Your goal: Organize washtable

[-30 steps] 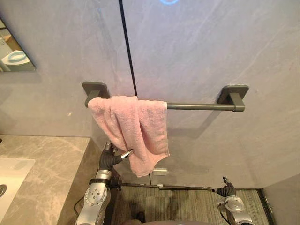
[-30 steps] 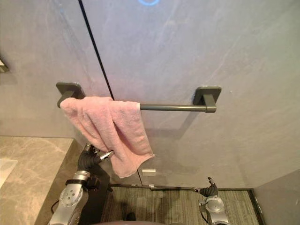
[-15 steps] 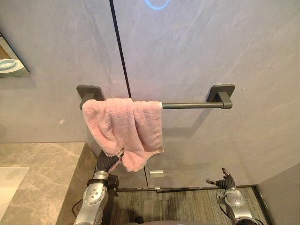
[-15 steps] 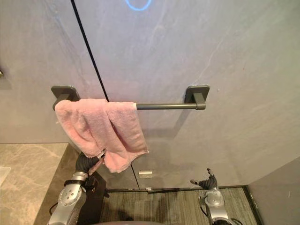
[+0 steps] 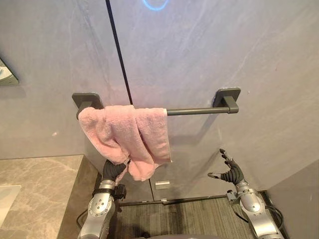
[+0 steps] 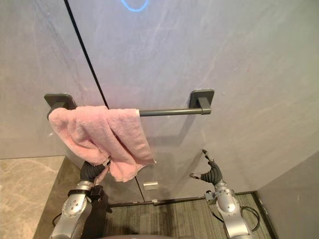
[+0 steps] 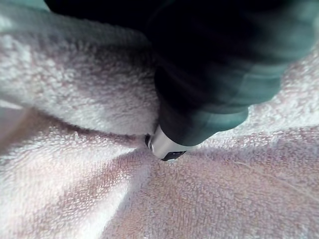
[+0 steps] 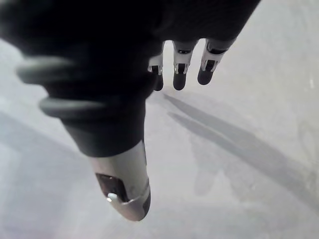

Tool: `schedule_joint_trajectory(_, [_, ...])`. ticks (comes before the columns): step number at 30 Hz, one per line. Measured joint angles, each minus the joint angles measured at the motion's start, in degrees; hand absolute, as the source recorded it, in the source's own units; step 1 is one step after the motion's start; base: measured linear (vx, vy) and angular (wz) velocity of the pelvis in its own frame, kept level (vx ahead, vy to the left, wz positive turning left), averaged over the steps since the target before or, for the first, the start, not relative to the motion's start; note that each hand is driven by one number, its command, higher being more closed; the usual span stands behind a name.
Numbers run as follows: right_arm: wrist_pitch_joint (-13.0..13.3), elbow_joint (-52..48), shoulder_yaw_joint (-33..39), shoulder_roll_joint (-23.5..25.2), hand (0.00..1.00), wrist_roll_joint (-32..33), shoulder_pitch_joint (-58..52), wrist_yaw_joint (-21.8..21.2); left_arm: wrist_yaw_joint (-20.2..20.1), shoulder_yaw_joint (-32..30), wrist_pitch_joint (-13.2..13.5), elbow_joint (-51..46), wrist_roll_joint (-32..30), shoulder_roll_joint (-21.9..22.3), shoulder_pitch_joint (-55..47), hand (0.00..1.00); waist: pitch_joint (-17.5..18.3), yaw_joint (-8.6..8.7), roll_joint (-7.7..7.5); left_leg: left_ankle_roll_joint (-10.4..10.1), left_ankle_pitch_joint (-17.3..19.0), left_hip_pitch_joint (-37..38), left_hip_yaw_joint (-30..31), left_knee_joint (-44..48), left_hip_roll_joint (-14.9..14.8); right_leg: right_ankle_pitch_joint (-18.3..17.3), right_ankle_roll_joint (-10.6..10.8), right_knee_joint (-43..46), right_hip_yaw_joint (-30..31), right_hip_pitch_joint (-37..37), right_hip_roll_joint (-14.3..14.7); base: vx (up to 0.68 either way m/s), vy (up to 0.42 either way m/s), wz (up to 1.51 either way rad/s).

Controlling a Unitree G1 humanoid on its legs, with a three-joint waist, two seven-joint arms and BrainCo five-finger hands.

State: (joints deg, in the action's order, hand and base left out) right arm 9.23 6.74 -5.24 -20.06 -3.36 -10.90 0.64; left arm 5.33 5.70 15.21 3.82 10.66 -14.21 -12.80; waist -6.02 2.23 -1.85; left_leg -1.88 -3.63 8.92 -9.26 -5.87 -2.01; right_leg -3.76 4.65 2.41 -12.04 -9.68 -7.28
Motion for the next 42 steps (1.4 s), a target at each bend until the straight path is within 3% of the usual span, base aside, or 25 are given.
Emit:
schedule_joint_trajectory(7, [1.73,-7.13,-9.28,-7.69,0.00,6.41,-0.28,-7.98,-0.28,0.46,0.01,-2.39,-0.09,-0.08,0.22,1.00,-0.02,-0.35,0.01,-0.17,0.24,0.35,-0.38,-0.02,-0.03,-0.14,-0.17,0.41,0.54,0.13,-0.04,-0.03,0.009,-0.03])
schedule_joint_trajectory(14, [1.71,-8.22,-14.45,-10.40,0.00,17.83,3.77,-12.12,-0.23,1.30,0.02,-2.79,-0.08,-0.09,0.73,1.00,0.07,-1.02,0.02,0.07,0.01,-0.14,-0.23,0.00,-0.02,0.01,0.05,0.49,0.36,0.52,-0.01,0.00,0.000,0.00])
schedule_joint_trajectory(20, [1.67,-8.24,-18.46,-7.63,0.00,27.69,9.58,-13.02,-0.12,2.91,0.10,-2.82,0.00,0.14,1.98,1.00,0.19,-1.87,0.09,0.07,-0.02,-0.53,0.10,0.22,0.06,-0.01,0.04,0.58,0.00,0.80,-0.06,0.01,0.000,0.02])
schedule_joint_trajectory(31, [1.57,-6.82,-20.60,0.72,0.00,31.03,12.56,-11.65,0.05,3.30,0.14,-2.81,0.15,2.79,2.77,1.00,0.24,-3.06,0.12,-0.01,-0.22,-1.39,1.28,-0.02,0.18,-0.17,-0.05,0.50,-1.21,1.04,-0.13,-0.01,-0.003,0.05])
schedule_joint_trajectory(32, [1.58,-6.29,-20.59,1.19,1.00,31.03,13.03,-11.51,0.08,3.30,0.14,-2.81,0.15,2.80,2.77,1.00,0.25,-3.02,0.12,-0.02,-0.24,-1.42,1.30,-0.02,0.17,-0.17,-0.05,0.49,-1.24,1.06,-0.13,0.00,0.000,0.00])
schedule_joint_trajectory(42, [1.54,-1.83,-20.86,6.11,1.00,31.00,15.87,-10.33,0.14,3.34,0.15,-2.79,0.18,4.67,2.72,1.00,1.84,-3.14,0.06,-0.16,-0.72,-2.60,1.77,-0.03,0.10,-0.14,-0.09,0.47,-1.75,1.96,-0.03,0.00,-0.003,0.02])
